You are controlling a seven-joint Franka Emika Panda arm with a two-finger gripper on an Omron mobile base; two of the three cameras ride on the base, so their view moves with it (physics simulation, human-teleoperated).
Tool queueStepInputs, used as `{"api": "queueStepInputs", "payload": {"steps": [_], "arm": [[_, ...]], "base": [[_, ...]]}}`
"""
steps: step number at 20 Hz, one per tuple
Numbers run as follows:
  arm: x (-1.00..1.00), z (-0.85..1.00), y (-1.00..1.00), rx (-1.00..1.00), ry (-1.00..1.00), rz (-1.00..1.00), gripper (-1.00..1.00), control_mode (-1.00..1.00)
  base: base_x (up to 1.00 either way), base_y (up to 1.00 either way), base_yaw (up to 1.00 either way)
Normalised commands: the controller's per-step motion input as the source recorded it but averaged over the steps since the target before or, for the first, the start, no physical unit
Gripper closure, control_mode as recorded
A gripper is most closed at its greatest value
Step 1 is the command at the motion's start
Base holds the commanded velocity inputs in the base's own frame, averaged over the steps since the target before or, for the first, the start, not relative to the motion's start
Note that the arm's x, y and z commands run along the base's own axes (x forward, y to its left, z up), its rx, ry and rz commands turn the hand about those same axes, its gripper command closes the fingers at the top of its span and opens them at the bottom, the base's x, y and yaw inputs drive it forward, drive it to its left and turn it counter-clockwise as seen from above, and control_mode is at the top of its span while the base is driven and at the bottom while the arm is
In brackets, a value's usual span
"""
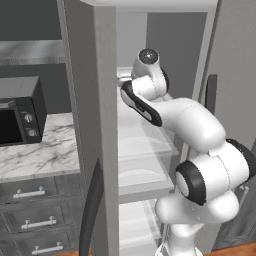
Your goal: Pick the cheese from the fridge and the cheese grater from the cabinet and place them next to the salad bowl.
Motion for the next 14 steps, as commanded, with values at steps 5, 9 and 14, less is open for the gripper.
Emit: {"api": "queueStepInputs", "payload": {"steps": [5,9,14], "arm": [[0.19,-0.08,0.00,0.02,0.00,-0.10,-1.00,-1.00],[0.22,-0.12,0.00,0.01,0.00,-0.04,-1.00,-1.00],[0.28,-0.11,-0.04,0.00,0.00,0.00,-1.00,-1.00]], "base": [[0.00,0.00,0.00],[0.00,0.00,0.00],[0.00,0.00,0.00]]}}
